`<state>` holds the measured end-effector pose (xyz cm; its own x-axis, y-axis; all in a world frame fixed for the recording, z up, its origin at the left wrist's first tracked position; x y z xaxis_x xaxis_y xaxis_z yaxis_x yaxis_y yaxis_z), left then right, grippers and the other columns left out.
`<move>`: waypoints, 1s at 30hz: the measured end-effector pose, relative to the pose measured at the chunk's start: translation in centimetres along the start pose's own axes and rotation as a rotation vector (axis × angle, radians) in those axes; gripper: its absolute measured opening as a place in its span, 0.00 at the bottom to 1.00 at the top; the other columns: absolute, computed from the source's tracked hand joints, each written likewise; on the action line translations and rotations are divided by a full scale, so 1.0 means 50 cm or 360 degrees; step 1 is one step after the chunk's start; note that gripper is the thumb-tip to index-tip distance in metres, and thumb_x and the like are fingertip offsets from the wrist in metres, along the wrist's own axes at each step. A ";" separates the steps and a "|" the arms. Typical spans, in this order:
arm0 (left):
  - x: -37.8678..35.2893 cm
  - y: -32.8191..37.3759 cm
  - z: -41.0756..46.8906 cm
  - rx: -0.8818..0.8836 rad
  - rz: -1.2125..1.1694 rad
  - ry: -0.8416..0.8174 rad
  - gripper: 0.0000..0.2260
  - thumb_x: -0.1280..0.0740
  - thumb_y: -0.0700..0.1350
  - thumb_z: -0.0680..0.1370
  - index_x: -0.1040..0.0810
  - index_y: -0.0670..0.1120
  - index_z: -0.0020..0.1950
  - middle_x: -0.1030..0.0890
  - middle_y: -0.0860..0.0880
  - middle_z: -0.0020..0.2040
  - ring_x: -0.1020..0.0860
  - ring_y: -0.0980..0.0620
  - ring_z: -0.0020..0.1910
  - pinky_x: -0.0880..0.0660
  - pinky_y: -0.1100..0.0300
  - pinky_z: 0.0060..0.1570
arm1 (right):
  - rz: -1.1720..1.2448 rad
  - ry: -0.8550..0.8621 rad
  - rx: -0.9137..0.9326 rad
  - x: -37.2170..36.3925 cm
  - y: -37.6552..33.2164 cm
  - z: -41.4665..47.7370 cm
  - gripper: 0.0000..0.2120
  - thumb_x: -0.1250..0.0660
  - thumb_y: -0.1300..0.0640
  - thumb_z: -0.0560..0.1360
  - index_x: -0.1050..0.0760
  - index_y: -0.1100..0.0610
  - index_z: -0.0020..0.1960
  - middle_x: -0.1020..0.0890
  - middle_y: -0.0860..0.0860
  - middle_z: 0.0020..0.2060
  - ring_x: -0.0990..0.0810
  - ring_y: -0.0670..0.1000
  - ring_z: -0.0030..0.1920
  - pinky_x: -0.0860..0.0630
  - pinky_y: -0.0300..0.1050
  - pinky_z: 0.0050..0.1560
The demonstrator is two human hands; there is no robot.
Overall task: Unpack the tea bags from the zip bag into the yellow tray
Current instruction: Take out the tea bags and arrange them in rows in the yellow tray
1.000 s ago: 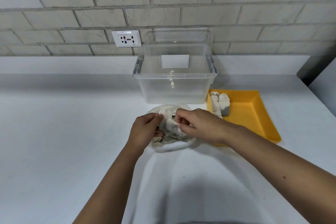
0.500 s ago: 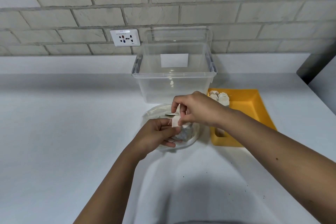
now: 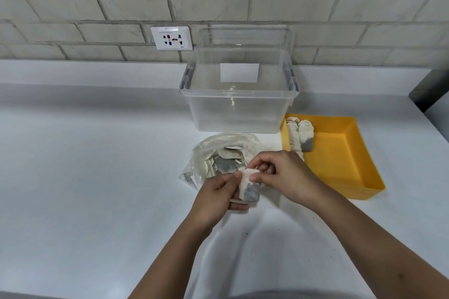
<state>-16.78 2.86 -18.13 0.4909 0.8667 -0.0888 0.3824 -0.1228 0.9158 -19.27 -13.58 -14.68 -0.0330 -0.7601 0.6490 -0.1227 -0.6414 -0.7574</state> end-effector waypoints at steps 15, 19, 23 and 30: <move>0.120 0.008 0.032 -0.0225 0.0212 0.0524 0.11 0.34 0.43 0.81 0.18 0.36 0.50 0.17 0.32 0.48 0.14 0.46 0.42 0.18 0.44 0.52 | -0.0625 0.0096 0.0171 -0.090 0.012 0.115 0.12 0.36 0.52 0.79 0.21 0.52 0.61 0.22 0.47 0.58 0.22 0.51 0.56 0.25 0.47 0.53; 0.125 0.000 0.027 -0.0177 0.0147 0.0585 0.09 0.35 0.42 0.82 0.16 0.41 0.48 0.15 0.37 0.46 0.14 0.47 0.42 0.18 0.53 0.48 | -0.0979 0.0126 0.0098 -0.122 0.021 0.144 0.16 0.39 0.45 0.78 0.24 0.50 0.61 0.23 0.45 0.59 0.21 0.53 0.55 0.26 0.46 0.46; 0.125 -0.005 0.031 -0.0139 0.0187 0.0569 0.11 0.35 0.44 0.82 0.17 0.38 0.49 0.15 0.37 0.46 0.13 0.48 0.40 0.19 0.45 0.53 | -0.1004 0.0262 0.0094 -0.129 0.019 0.153 0.13 0.42 0.47 0.80 0.22 0.48 0.58 0.21 0.45 0.56 0.20 0.52 0.52 0.27 0.44 0.42; 0.112 0.012 0.019 -0.0100 0.0099 0.0531 0.13 0.37 0.46 0.83 0.16 0.42 0.46 0.14 0.44 0.44 0.14 0.47 0.43 0.17 0.52 0.50 | 0.0025 0.0294 0.0239 -0.072 0.020 0.039 0.05 0.31 0.51 0.76 0.22 0.50 0.42 0.24 0.43 0.39 0.27 0.43 0.36 0.31 0.38 0.39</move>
<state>-13.05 7.15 -18.44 0.2246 0.9702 0.0914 0.3057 -0.1592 0.9387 -17.34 -11.66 -17.91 -0.2164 -0.7469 0.6288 0.0275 -0.6484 -0.7608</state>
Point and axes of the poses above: each hand's wrist, its own z-axis towards the middle knuckle, its own x-axis out of the back of the hand, y = z × x, the point moved 3 cm from there along z, towards the middle knuckle
